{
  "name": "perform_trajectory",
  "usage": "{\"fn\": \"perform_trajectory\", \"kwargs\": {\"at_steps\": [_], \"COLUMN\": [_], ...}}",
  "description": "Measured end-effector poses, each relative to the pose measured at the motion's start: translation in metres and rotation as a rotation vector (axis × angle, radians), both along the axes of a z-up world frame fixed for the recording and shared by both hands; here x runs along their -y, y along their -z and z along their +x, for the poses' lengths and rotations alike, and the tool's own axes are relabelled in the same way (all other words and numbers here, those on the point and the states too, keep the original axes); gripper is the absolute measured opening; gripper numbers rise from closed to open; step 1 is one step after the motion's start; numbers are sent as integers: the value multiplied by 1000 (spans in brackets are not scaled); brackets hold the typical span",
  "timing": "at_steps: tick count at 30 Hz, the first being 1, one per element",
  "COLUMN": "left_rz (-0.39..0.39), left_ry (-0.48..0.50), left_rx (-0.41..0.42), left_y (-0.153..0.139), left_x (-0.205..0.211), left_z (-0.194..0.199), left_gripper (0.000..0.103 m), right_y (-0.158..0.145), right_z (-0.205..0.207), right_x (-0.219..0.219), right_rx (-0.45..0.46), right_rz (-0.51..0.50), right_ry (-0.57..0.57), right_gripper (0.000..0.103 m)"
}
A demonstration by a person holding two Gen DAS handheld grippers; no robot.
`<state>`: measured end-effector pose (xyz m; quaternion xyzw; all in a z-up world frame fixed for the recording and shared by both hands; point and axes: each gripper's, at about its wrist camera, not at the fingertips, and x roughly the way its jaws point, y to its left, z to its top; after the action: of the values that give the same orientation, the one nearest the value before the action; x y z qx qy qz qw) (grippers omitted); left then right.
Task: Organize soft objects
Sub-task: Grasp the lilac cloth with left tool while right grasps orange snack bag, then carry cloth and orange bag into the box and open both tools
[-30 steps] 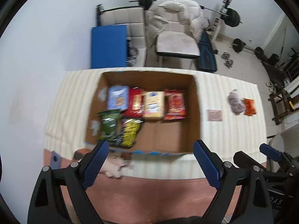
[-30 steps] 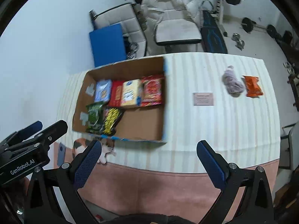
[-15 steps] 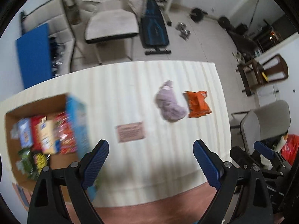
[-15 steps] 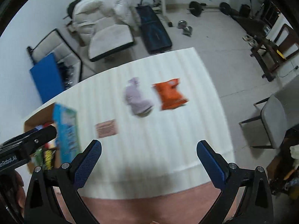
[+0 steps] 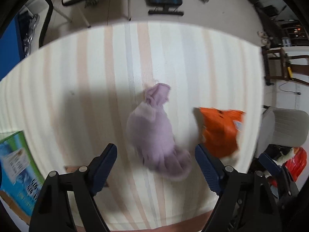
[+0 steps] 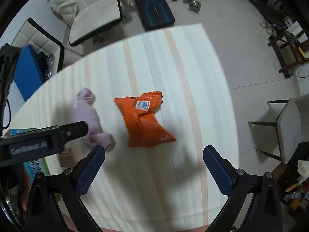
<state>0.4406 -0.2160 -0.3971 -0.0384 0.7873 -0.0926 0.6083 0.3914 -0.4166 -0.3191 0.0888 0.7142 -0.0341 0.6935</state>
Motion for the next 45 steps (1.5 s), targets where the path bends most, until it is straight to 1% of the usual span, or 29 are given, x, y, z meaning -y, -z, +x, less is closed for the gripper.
{"fn": "perform_trajectory", "kwargs": {"at_steps": [1, 4, 5, 8, 12, 15, 18, 20, 23, 24, 25, 26, 28, 29, 31, 32, 36, 38, 42, 45], "left_rz": [13, 39, 42, 63, 87, 99, 130, 154, 149, 146, 148, 150, 150, 145, 118, 111, 59, 28, -46, -66], "left_ry": [2, 1, -3, 10, 30, 39, 56, 81, 71, 69, 73, 75, 65, 58, 47, 49, 33, 15, -34, -51], "left_rx": [-13, -25, -2, 7, 21, 40, 65, 89, 97, 98, 99, 98, 94, 93, 103, 112, 159, 191, 257, 320], "left_y": [10, 23, 19, 18, 16, 13, 9, 4, -1, -2, -2, -4, -5, -7, -16, -17, -50, -70, -118, -154], "left_x": [2, 4, 5, 10, 17, 23, 24, 28, 24, 22, 21, 16, 13, 10, 5, 7, -7, -20, -58, -94], "left_z": [1, 0, 0, -5, -9, -14, -16, -16, -17, -18, -19, -20, -24, -27, -37, -35, -56, -67, -98, -124], "left_gripper": [82, 75, 75, 75, 75, 72, 61, 48, 38, 37, 37, 37, 36, 36, 36, 36, 36, 36, 36, 36], "right_y": [10, 35, 39, 57, 72, 79, 84, 89, 94, 92, 91, 89, 85, 86, 84, 81, 64, 44, 2, -32], "right_z": [4, 15, 17, 25, 30, 31, 32, 34, 33, 33, 33, 33, 34, 34, 33, 32, 23, 16, -10, -35], "right_x": [1, 1, 1, -1, -1, -2, -6, -8, -15, -17, -18, -23, -26, -27, -29, -30, -37, -39, -60, -86], "right_rx": [-16, -51, -58, -80, -101, -111, -120, -129, -127, -123, -118, -111, -94, -105, -104, -98, -80, -55, 3, 48], "right_rz": [4, 8, 6, 5, -3, -7, -9, -13, -31, -37, -54, -83, -99, -99, -103, -102, -65, -39, 29, 85], "right_ry": [-5, -14, -17, -25, -32, -35, -44, -45, -51, -50, -53, -62, -70, -69, -66, -66, -61, -68, -86, -115], "right_gripper": [103, 102, 101, 99, 97, 96, 95, 94, 87, 86, 79, 65, 51, 48, 45, 44, 44, 44, 44, 44]}}
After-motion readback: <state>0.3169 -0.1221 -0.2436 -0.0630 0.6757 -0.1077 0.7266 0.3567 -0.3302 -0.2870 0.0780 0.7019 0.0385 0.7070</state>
